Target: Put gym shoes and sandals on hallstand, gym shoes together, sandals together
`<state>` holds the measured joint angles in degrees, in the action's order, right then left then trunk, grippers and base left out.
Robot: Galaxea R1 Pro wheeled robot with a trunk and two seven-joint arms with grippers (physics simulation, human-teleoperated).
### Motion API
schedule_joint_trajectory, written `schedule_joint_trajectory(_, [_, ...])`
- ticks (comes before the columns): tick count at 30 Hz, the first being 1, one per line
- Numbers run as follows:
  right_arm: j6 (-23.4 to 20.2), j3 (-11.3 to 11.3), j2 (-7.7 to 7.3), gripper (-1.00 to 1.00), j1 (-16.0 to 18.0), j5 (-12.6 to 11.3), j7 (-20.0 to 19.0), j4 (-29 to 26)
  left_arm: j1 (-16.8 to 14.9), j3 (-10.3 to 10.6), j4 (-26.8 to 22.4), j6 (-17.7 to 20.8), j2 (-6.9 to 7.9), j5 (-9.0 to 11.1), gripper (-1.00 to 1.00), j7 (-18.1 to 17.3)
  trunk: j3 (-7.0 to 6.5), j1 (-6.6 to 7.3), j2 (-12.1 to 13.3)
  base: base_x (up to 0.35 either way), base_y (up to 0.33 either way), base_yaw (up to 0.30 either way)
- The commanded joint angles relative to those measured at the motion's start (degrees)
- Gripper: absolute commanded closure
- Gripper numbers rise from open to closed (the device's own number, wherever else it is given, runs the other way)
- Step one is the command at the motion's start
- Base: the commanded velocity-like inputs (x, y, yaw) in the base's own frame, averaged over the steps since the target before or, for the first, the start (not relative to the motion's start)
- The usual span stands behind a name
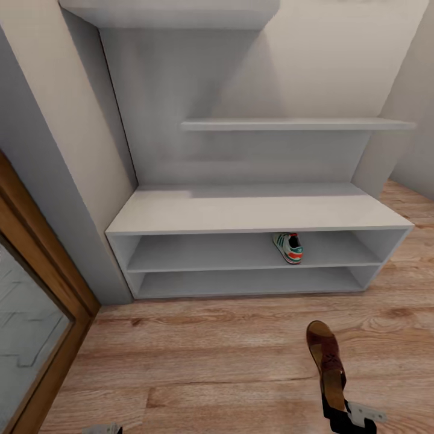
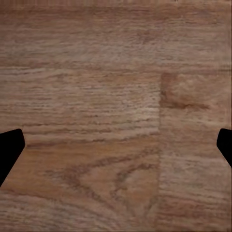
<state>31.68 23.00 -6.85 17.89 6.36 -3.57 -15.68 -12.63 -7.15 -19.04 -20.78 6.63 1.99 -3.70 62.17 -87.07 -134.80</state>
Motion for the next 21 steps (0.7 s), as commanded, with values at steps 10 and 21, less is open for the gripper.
schedule_joint_trajectory(10, [-2.99, -4.18, 0.72, 1.0, 0.01, 2.0, -0.24, -0.57, -0.03, -0.25, 0.06, -3.25, 0.32, -1.13, -1.0, -14.7, 0.04, 0.01, -0.02, 0.0, 0.004, 0.0])
schedule_joint_trajectory(21, [-32.94, -9.29, 8.59, 1.0, 3.08, 5.82, 0.19, -14.3, 2.52, -0.99, 0.36, -10.39, 2.11, -0.71, -1.0, -30.02, 0.04, 0.01, -0.02, 0.0, 0.0, 0.0])
